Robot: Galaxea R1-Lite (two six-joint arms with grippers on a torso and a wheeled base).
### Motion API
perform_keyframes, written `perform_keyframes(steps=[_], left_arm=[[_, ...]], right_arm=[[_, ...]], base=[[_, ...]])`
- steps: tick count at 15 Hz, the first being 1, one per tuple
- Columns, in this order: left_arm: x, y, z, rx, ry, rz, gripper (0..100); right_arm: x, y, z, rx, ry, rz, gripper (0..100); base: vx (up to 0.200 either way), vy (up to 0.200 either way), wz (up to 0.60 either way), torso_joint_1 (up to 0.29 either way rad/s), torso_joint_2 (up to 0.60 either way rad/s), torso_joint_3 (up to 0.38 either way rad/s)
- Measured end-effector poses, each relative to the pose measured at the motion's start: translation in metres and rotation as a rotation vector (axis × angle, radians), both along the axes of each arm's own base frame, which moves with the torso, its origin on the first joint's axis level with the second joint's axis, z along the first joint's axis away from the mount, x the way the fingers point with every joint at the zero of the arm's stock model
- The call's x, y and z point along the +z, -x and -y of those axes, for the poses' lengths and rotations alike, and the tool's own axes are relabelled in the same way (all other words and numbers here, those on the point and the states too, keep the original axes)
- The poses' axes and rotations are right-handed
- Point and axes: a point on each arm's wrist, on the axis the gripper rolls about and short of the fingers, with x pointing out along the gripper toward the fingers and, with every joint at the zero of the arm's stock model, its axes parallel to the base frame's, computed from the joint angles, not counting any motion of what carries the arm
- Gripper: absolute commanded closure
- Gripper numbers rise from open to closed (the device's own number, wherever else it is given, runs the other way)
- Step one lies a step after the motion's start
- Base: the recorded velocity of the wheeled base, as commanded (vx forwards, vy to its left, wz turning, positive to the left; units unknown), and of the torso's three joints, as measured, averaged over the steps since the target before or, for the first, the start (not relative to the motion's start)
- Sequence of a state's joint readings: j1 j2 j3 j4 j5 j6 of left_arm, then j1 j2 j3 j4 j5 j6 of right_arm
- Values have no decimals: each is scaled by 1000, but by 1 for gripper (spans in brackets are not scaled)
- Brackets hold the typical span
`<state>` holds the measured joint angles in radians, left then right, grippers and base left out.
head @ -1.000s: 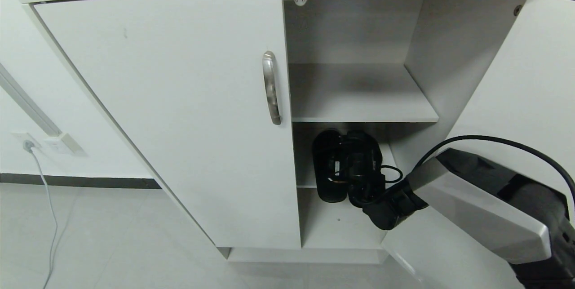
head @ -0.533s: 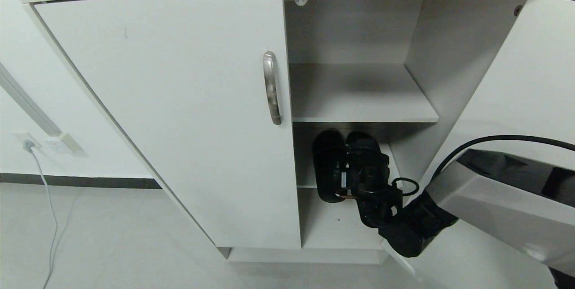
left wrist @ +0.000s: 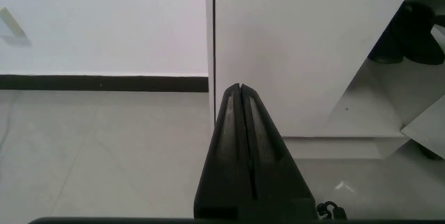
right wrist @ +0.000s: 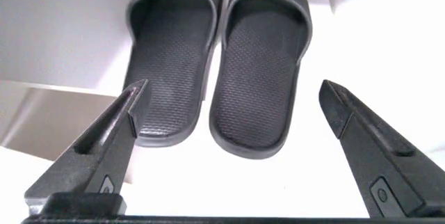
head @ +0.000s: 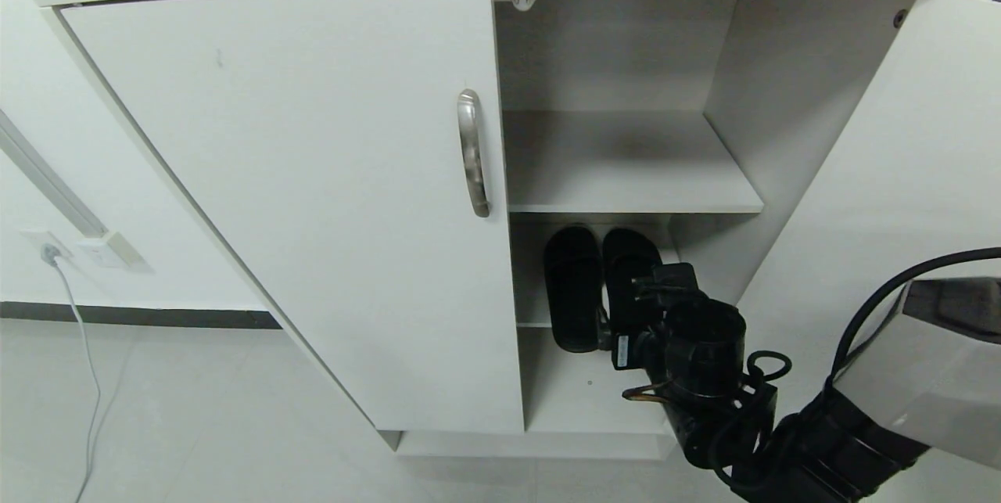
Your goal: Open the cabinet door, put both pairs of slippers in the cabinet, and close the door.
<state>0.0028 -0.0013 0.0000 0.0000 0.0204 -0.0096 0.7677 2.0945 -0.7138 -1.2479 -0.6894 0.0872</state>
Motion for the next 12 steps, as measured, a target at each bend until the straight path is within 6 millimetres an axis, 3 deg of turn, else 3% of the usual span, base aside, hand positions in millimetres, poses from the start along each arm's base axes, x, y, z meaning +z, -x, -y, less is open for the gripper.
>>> perform_keyframes(steps=[3,9,12], left_arm=[[0,0,0,0,1,0,100],[0,0,0,1,2,0,100],[0,0,0,0,3,0,100]], right_arm=[[5,7,-3,18,-8,9,0],[9,13,-7,40,-17,17,0],[9,13,-7,40,-16,16,0]], base=[[0,0,0,0,0,0],[-200,0,0,-1,4,3],[0,0,0,0,0,0]])
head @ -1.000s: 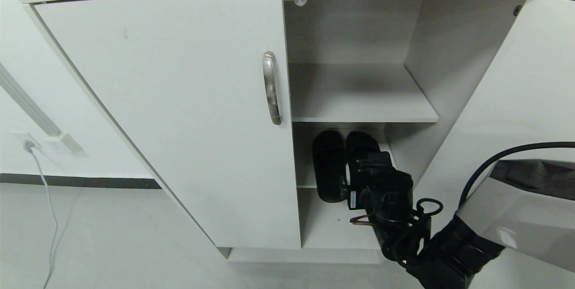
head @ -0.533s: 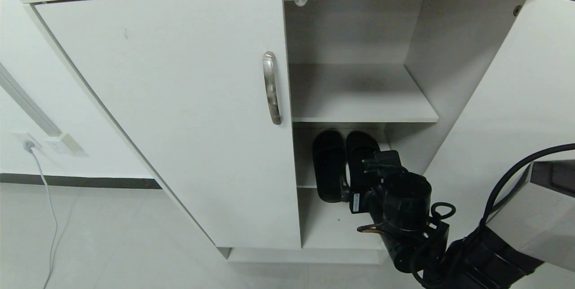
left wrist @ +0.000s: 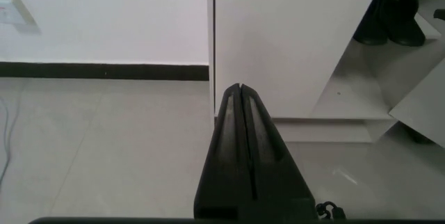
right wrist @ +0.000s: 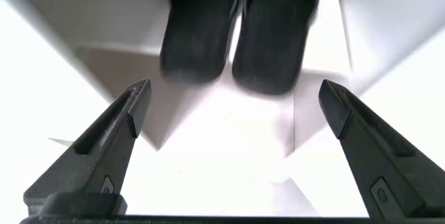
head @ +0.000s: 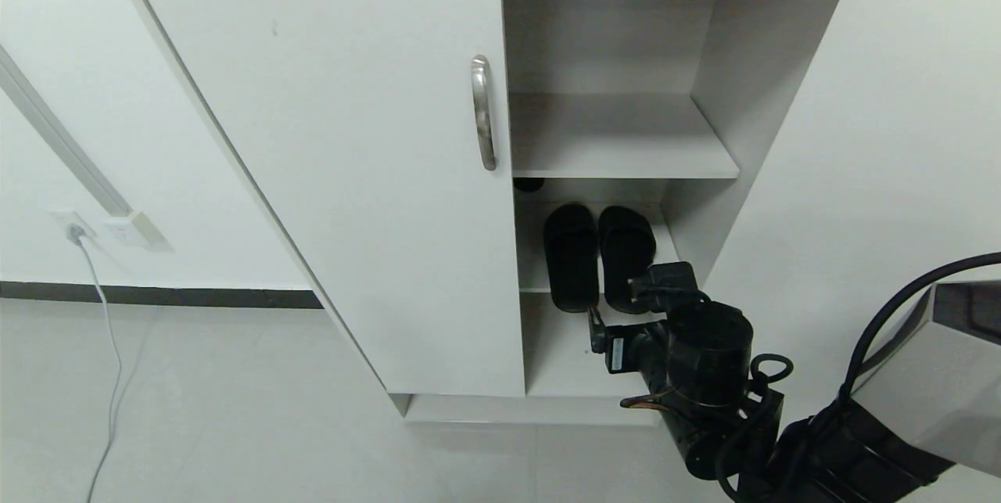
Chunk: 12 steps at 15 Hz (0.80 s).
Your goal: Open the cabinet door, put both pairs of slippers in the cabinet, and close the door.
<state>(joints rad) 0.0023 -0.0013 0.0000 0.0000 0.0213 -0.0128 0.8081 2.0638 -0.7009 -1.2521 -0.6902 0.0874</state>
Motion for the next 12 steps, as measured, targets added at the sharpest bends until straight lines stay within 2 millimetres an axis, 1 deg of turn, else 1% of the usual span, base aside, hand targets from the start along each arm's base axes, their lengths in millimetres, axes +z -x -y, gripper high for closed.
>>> perform_keyframes(steps=[12], left_arm=[[0,0,0,0,1,0,100]], right_arm=[[-3,4,4,-1,5,-3,0]], base=[[0,0,0,0,0,0]])
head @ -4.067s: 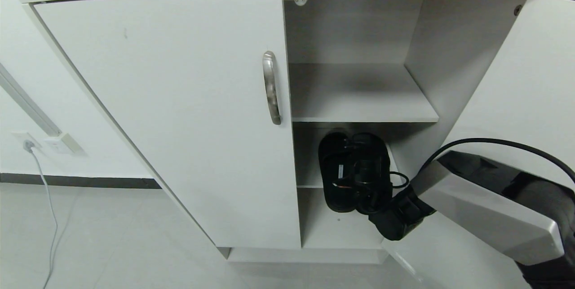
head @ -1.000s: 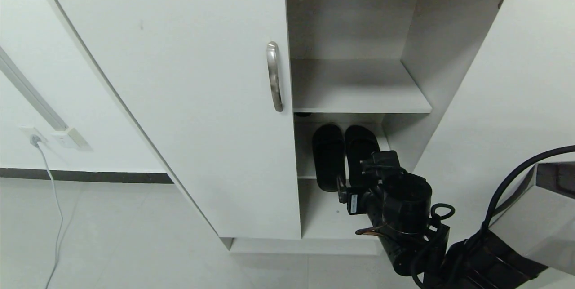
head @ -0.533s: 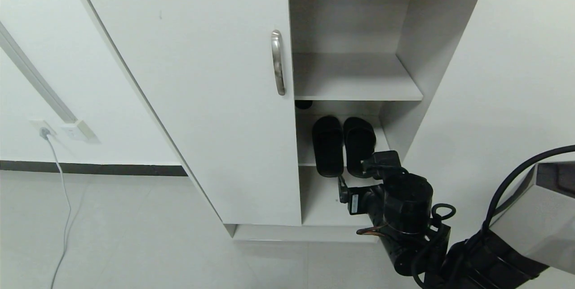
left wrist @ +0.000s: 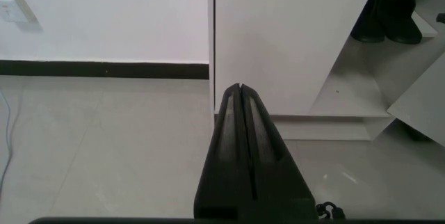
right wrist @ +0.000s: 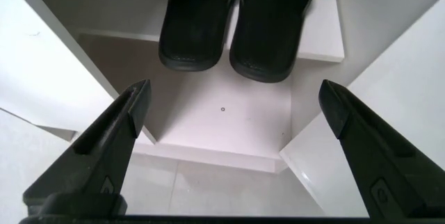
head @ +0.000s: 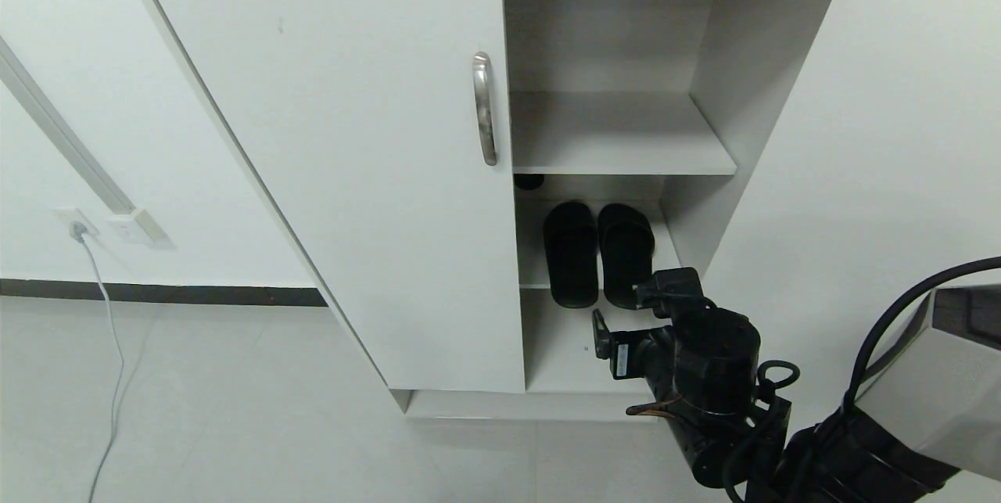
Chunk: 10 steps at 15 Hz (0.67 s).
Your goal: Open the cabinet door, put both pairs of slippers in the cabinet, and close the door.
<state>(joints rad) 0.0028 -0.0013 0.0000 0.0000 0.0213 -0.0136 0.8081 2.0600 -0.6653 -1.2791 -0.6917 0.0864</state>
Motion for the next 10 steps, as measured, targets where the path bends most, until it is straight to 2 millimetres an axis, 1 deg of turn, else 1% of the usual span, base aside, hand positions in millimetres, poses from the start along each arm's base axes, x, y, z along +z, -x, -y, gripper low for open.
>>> perform_keyframes(steps=[1,3,10], left_arm=[[0,0,0,-1,0,0,100],[0,0,0,-1,0,0,100],[0,0,0,-1,0,0,100]], right_arm=[[0,0,0,0,1,-1,0],[0,0,0,0,2,-1,0],[-1,1,0,1,3,-3,0]], base=[[0,0,0,0,0,0],[0,0,0,0,-2,129],[0,0,0,0,3,188]])
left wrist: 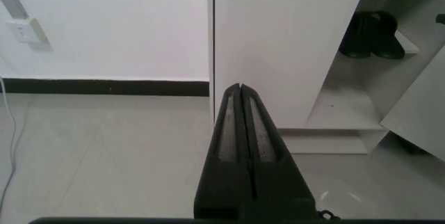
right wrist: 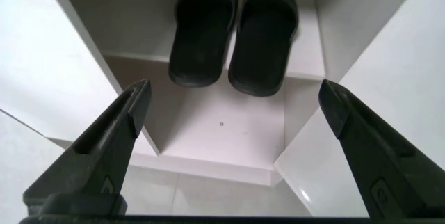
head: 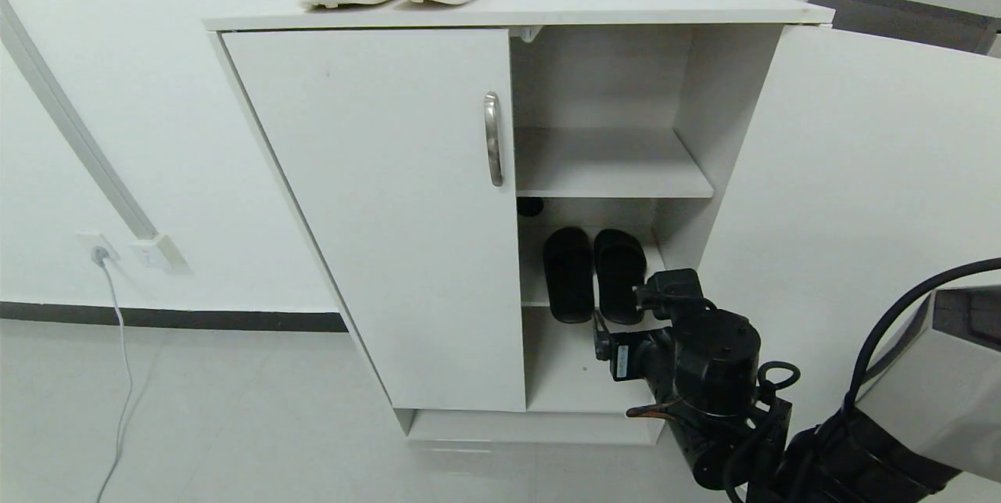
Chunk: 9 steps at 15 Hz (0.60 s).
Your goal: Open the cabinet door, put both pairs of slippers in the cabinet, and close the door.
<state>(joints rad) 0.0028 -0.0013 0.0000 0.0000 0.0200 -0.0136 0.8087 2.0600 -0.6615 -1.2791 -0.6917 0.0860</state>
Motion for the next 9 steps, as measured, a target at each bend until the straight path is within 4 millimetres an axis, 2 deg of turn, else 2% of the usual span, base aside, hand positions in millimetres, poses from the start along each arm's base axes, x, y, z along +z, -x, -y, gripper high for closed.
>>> perform_keyframes(steps=[9], left_arm=[[0,0,0,1,-1,0,100]], right_arm=[[-1,0,0,-1,3,2,0]], base=[[0,0,0,-1,0,16]])
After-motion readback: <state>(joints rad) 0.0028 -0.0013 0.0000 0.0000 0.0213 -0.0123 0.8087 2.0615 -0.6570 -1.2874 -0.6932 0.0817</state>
